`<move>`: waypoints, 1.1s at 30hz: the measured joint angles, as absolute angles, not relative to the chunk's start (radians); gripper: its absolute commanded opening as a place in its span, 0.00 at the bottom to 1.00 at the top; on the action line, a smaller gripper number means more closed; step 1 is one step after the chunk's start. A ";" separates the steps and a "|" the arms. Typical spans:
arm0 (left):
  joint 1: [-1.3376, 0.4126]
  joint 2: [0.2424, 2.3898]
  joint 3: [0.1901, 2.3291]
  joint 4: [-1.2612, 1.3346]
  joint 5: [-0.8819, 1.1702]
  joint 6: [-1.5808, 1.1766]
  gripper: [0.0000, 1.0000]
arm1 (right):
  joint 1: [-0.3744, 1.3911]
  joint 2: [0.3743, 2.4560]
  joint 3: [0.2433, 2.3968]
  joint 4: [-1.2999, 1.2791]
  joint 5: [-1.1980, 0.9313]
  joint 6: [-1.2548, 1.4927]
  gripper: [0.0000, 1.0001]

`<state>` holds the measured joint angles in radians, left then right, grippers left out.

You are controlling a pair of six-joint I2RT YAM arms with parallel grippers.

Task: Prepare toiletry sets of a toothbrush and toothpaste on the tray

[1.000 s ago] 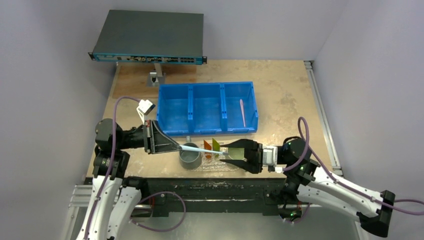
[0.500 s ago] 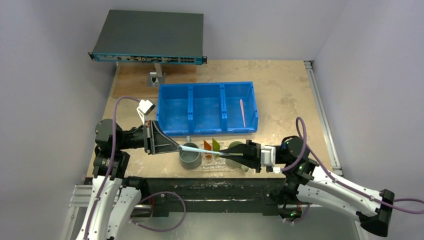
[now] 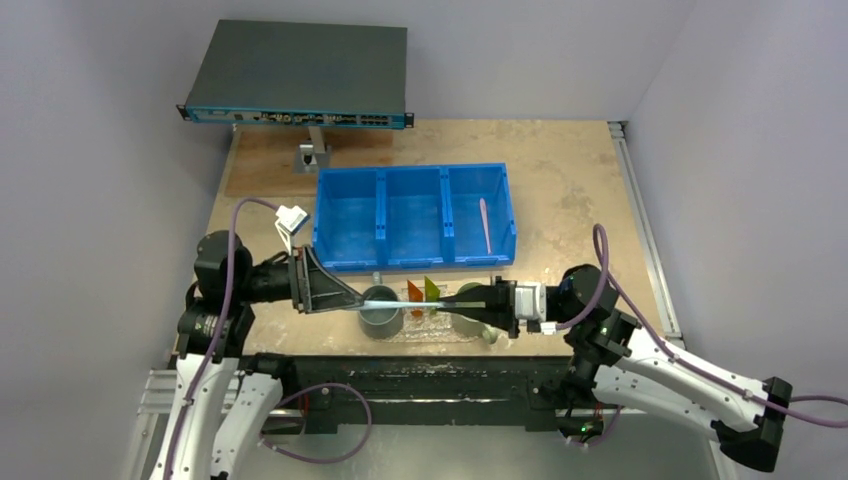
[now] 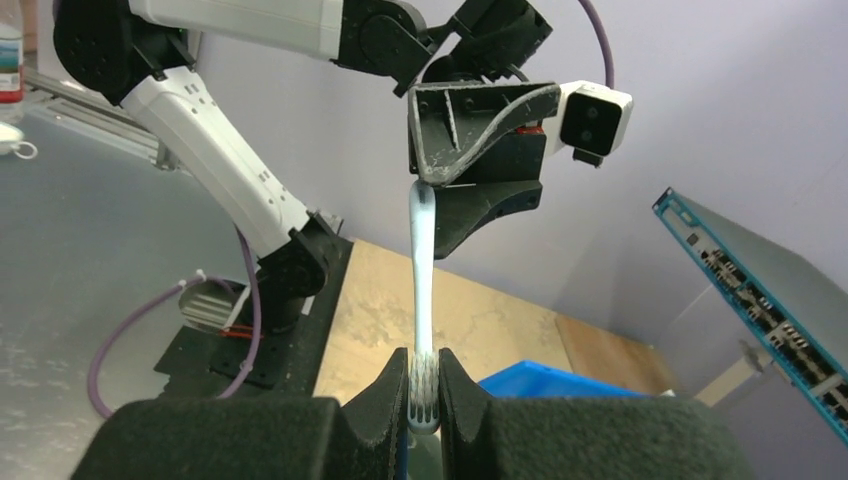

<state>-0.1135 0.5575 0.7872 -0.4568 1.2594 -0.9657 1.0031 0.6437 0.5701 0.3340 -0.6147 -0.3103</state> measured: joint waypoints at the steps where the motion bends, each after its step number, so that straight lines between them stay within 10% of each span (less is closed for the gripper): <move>1: -0.113 0.562 0.800 -0.492 1.245 -0.939 0.56 | 1.003 0.654 0.589 0.311 -0.613 -0.306 0.00; 33: -0.114 0.463 0.981 -1.026 0.595 -0.459 0.69 | 1.003 0.946 1.277 -0.807 -0.191 0.200 0.00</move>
